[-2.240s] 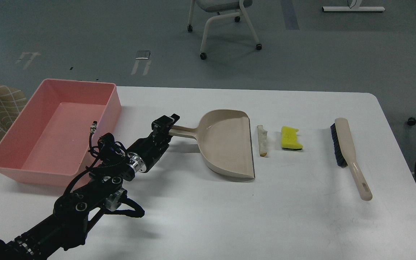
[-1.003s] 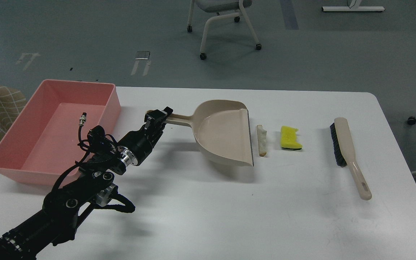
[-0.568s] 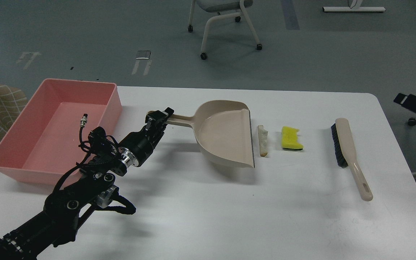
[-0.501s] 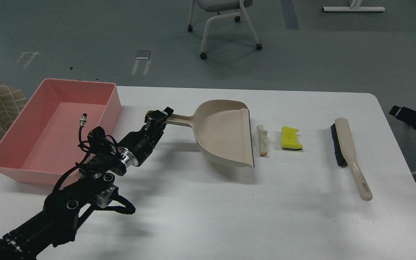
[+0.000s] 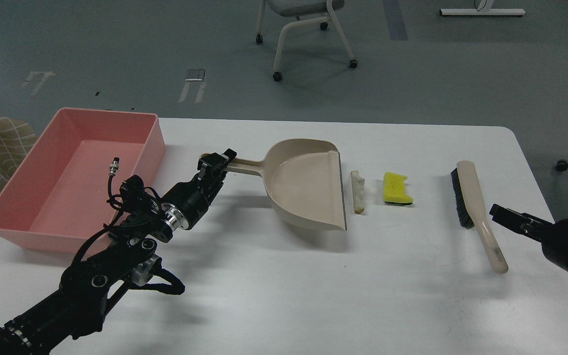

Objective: Sweep and dump garbage into bin
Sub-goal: 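Reach the right gripper to the black brush and grasp its handle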

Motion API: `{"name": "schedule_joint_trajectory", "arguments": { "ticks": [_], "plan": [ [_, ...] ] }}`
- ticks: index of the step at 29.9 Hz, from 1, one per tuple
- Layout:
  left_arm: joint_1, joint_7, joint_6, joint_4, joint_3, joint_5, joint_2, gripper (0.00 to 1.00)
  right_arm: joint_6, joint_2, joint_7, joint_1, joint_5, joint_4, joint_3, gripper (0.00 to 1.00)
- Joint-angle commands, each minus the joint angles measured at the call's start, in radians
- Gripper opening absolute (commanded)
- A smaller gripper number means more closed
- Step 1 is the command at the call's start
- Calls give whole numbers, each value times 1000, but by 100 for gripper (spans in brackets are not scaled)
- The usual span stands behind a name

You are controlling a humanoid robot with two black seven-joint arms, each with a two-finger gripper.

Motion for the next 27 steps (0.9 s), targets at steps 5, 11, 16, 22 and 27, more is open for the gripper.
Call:
{"name": "schedule_joint_trajectory", "arguments": {
  "ticks": [5,11,16,22,27],
  "plan": [
    [-4,0,28,5,39,-2,0,0,0,53,-7,-6,-67,-2,-22,66],
    [-8,0,28,5,39,-2,-10,0,0,94,-8,-5,-70,-4,-56,64],
    [-10,0,28,5,39,-2,-10,0,0,123,-8,0,-93,-10,-56,64],
    [-10,-1,28,5,39,-3,-8,0,0,126,-8,-2,-125,-8,-59,58],
    [-10,-3,28,5,39,-3,-3,0,0,116,-8,-3,-126,-11,-59,35]
  ]
}}
